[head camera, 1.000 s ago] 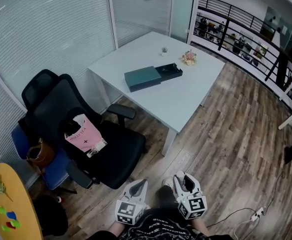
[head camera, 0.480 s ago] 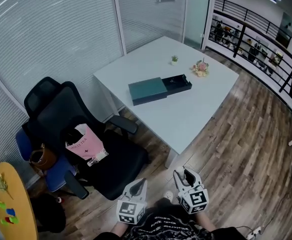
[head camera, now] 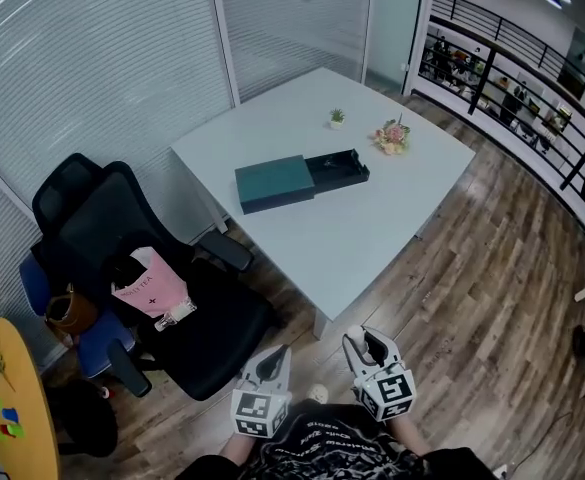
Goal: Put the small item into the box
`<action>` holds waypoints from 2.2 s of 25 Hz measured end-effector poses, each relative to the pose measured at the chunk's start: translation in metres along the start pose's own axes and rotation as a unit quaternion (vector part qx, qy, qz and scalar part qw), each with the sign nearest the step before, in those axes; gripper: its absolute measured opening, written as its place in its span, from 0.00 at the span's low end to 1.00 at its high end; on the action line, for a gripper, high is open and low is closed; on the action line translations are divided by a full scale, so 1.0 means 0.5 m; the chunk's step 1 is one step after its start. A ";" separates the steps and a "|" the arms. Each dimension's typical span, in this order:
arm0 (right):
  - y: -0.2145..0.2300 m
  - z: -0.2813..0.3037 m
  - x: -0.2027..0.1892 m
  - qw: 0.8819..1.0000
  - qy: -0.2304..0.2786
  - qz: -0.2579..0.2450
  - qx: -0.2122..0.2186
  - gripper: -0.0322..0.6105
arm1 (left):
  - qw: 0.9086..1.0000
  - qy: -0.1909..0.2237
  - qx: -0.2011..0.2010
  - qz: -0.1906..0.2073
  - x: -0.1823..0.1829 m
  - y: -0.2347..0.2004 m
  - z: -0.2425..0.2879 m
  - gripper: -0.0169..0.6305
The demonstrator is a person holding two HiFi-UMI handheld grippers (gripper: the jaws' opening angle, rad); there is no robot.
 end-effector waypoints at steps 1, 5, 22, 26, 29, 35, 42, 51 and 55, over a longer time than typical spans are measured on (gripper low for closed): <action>0.010 -0.002 0.002 1.000 0.002 0.002 -0.002 0.27 | 1.000 -0.002 -0.001 0.003 0.000 0.007 0.008 0.05; 0.023 -0.016 0.007 1.000 0.009 0.014 -0.005 0.27 | 1.000 -0.015 -0.012 0.023 -0.004 0.032 0.028 0.05; 0.125 0.057 -0.022 0.995 -0.028 0.041 -0.083 0.27 | 0.997 -0.042 -0.063 0.012 0.008 -0.039 0.246 0.05; 0.168 0.151 -0.009 0.995 -0.031 0.035 -0.091 0.27 | 0.997 -0.039 -0.069 0.008 0.034 -0.101 0.326 0.05; 0.182 0.240 -0.006 0.995 -0.037 0.033 -0.087 0.27 | 0.995 -0.045 -0.084 0.020 0.043 -0.156 0.383 0.05; 0.191 0.388 0.008 0.996 -0.039 0.024 -0.081 0.27 | 0.993 -0.041 -0.109 0.026 0.075 -0.238 0.495 0.05; 0.221 0.473 0.029 0.994 -0.044 0.019 -0.095 0.27 | 0.990 -0.036 -0.133 0.038 0.114 -0.285 0.578 0.05; 0.249 0.496 0.067 0.996 -0.046 0.026 -0.075 0.27 | 0.994 -0.035 -0.101 0.026 0.143 -0.288 0.613 0.05; 0.285 0.509 0.103 0.997 -0.036 0.009 -0.066 0.27 | 0.995 -0.034 -0.092 0.033 0.153 -0.279 0.610 0.05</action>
Point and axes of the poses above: the fingertips, and each gripper's own axes: z forward along the fingers, y to its right, x out of its top, the point moved 2 cm from there along -z, backward along the fingers, and after that the axes turned 11 degrees about y, right-handed, at the moved point
